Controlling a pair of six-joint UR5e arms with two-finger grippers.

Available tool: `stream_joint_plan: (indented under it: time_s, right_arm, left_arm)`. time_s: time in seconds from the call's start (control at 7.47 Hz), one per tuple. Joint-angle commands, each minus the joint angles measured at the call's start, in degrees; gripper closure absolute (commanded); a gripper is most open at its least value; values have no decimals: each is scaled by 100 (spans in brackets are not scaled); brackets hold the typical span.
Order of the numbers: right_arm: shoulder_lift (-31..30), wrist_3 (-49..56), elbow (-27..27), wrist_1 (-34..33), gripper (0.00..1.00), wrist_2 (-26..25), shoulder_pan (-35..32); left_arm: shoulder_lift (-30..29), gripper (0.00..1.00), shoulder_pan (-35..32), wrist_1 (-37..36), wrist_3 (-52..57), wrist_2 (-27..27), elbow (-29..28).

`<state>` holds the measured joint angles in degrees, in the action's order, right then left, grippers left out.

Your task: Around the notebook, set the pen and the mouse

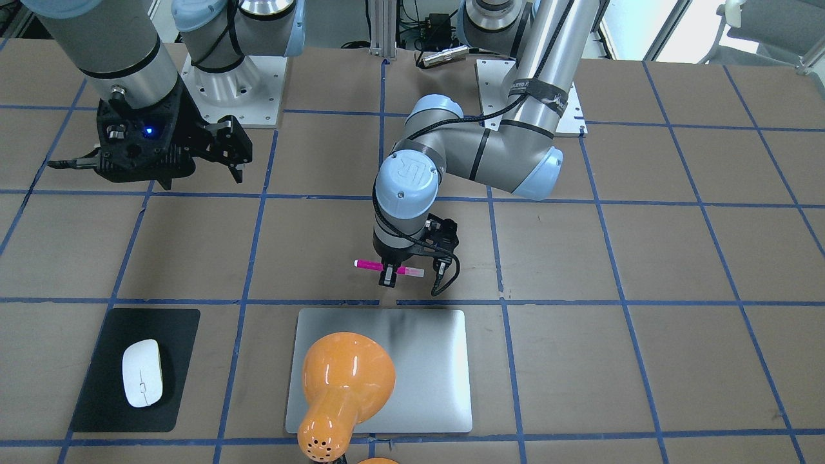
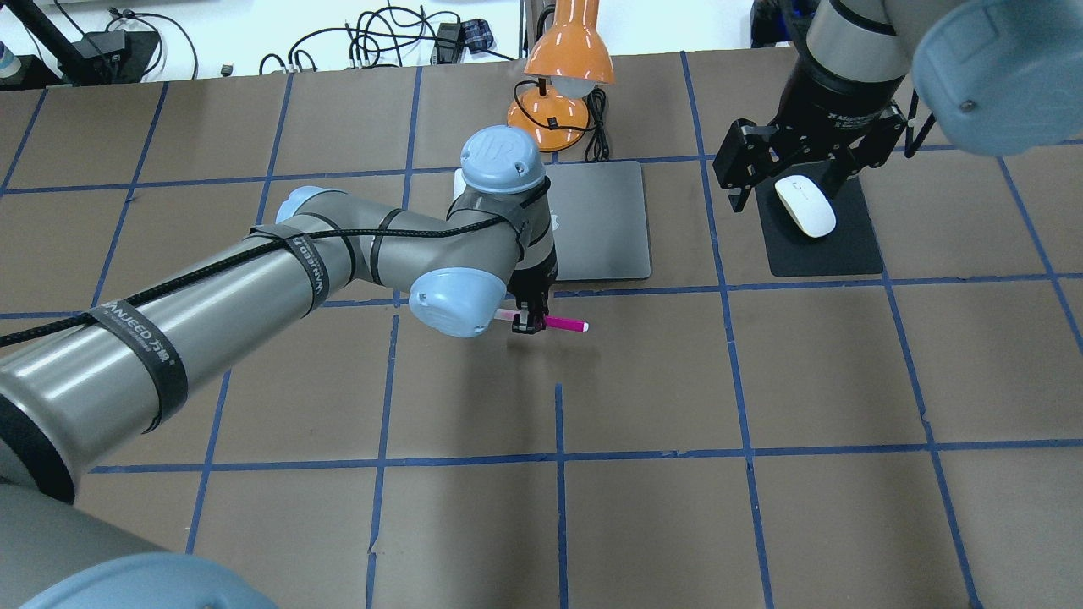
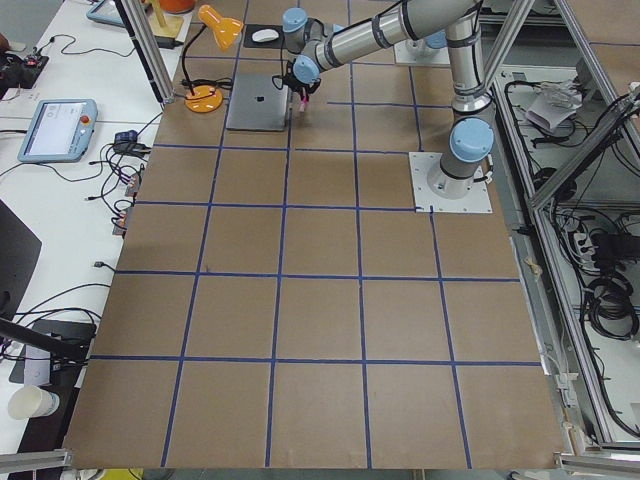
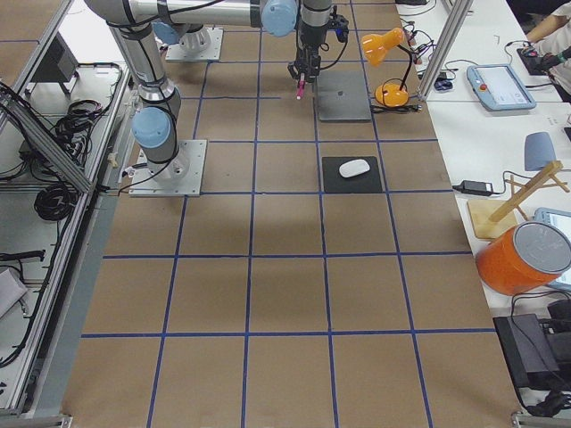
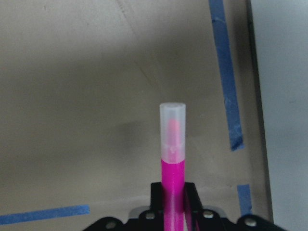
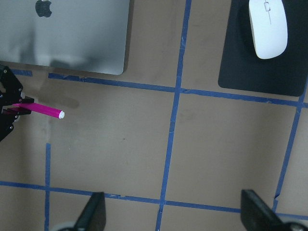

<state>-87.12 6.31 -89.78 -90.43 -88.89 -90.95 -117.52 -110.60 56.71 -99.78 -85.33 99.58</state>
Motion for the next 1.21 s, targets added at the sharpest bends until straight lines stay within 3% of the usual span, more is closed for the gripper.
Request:
stream_joint_plan:
  time_s: [0.0, 0.8, 0.94, 1.07]
  right_arm:
    - [-7, 2, -40, -1, 0, -23, -28]
    - [-7, -85, -31, -37, 0, -155, -11]
    - [-7, -391, -48, 164, 0, -129, -11]
    - [45, -507, 65, 166, 0, -15, -11]
  left_arm:
    - [-113, 100, -5, -46, 20, 130, -9]
    - [-131, 100, -49, -37, 55, 298, -9]
    - [-131, 97, -58, -29, 55, 298, -9]
    - [-131, 82, -58, -20, 55, 289, 17]
